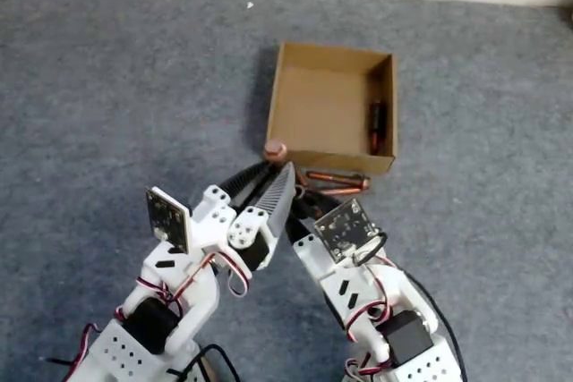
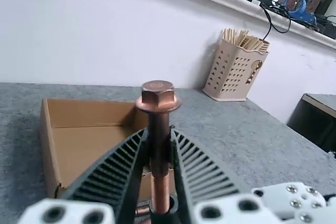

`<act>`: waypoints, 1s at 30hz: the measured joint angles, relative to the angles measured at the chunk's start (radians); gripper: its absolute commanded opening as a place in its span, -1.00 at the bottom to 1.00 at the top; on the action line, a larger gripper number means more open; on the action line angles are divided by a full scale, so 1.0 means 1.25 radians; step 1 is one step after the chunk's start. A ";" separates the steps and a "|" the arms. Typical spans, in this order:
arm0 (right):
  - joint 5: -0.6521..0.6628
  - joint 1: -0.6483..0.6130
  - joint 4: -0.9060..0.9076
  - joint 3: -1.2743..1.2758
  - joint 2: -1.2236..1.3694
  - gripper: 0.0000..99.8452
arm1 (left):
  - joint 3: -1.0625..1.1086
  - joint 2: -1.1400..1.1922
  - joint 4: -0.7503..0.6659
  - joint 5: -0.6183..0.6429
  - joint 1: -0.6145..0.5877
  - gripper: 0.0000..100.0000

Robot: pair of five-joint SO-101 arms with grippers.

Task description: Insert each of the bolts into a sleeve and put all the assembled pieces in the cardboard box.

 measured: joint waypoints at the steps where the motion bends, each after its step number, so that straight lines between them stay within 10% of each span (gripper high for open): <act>1: 0.000 0.000 0.000 0.000 0.000 -0.99 | 0.000 0.000 0.000 0.000 0.000 -0.99; 30: 0.020 -0.005 0.000 -0.001 -0.001 -0.99 | 0.074 0.012 0.001 -0.001 0.041 -0.84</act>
